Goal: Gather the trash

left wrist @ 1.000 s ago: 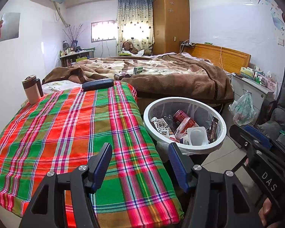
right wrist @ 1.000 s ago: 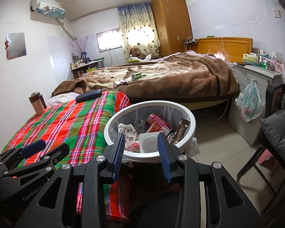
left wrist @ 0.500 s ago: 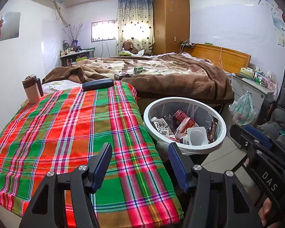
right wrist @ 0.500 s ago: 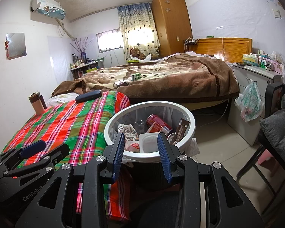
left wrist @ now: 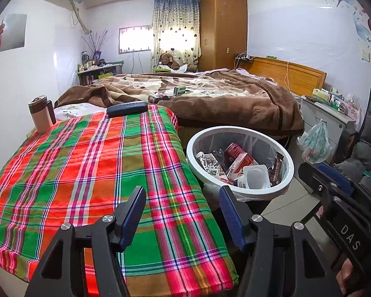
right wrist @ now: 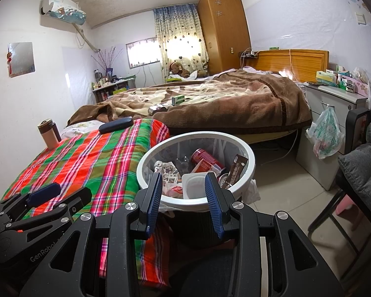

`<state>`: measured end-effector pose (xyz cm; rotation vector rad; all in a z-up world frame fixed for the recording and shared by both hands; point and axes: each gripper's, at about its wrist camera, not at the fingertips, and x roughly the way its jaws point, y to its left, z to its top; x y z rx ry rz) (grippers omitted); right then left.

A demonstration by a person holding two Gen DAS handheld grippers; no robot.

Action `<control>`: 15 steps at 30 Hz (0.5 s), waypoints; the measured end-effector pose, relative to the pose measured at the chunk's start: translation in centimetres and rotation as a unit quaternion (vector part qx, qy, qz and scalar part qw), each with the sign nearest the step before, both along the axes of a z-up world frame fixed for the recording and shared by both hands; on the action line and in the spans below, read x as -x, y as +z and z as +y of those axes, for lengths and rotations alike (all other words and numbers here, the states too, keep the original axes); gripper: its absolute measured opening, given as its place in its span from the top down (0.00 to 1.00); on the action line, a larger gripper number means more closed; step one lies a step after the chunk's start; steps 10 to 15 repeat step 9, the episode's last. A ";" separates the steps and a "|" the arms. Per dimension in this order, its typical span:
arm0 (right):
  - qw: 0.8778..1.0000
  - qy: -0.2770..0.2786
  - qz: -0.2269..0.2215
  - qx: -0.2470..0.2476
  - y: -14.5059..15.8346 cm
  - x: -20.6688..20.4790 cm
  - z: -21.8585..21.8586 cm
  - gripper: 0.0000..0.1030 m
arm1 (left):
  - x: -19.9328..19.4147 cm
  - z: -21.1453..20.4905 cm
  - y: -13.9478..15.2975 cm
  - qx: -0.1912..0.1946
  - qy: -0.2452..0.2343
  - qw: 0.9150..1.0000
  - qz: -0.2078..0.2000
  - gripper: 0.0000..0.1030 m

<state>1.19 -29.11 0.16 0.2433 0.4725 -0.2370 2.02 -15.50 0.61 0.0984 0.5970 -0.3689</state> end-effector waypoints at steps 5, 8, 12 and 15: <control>1.000 0.000 -0.001 0.000 0.0 0.0 0.0 0.64 | 0.0 0.0 0.0 0.000 -0.001 1.000 0.000 0.41; 1.000 0.000 0.000 0.000 0.0 0.0 0.0 0.64 | 0.0 0.0 0.0 0.000 -0.001 1.000 0.002 0.41; 1.000 0.000 0.000 0.000 0.0 0.0 0.0 0.64 | 0.0 0.0 0.0 -0.001 -0.001 1.000 0.002 0.41; 1.000 0.000 0.000 0.000 0.0 0.0 0.0 0.64 | 0.0 0.0 0.0 -0.001 -0.001 1.000 0.002 0.41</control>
